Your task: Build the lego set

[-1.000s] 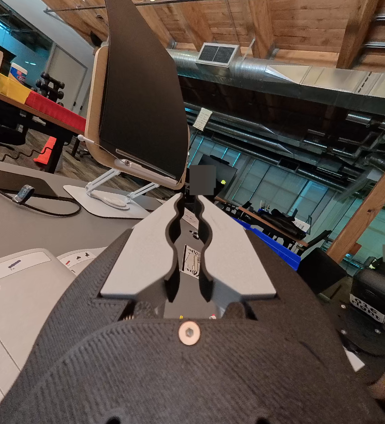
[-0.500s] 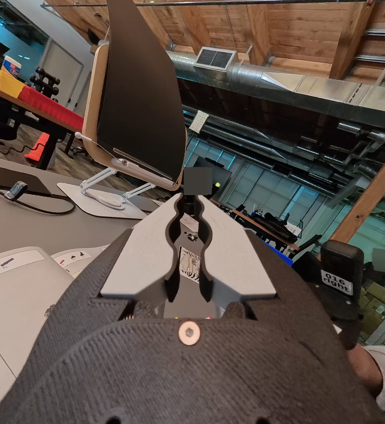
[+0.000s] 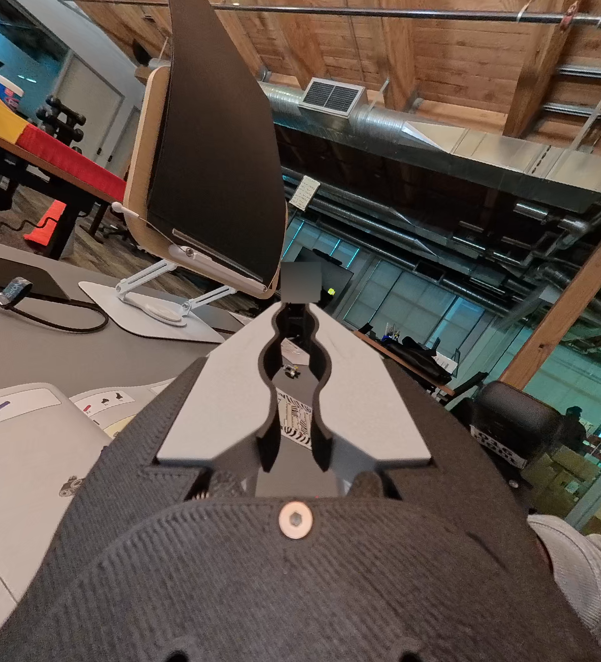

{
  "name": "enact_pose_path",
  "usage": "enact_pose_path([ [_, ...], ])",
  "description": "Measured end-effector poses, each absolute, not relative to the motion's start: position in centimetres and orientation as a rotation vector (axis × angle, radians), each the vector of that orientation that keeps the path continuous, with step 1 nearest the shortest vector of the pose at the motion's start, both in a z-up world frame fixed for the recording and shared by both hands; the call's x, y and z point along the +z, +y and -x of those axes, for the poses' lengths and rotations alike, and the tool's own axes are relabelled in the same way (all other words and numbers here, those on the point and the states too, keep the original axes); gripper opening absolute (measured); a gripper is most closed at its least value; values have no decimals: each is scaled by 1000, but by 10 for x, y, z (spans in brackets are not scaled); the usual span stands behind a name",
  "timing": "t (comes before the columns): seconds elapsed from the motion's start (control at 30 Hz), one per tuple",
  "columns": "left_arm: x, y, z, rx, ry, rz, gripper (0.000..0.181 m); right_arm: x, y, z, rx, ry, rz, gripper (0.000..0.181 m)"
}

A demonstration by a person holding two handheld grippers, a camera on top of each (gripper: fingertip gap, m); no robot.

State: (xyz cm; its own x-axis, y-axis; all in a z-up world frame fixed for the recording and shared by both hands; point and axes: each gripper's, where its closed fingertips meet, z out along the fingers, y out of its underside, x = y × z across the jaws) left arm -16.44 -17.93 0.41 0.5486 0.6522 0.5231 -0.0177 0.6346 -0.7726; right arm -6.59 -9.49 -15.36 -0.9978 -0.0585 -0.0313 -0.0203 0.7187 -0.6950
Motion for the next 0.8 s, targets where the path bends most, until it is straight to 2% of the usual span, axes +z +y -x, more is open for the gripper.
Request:
enact_pose_path([
  [0.2,4,-179,165,428,-915,789,5,-165,-94,61,-1064,2936,262,16],
  [0.4,3,-181,165,423,-919,782,5,-166,-99,56,-1056,2896,310,9],
  [0.8,3,-181,166,404,-923,773,5,-162,-113,51,-1091,2876,324,22],
])
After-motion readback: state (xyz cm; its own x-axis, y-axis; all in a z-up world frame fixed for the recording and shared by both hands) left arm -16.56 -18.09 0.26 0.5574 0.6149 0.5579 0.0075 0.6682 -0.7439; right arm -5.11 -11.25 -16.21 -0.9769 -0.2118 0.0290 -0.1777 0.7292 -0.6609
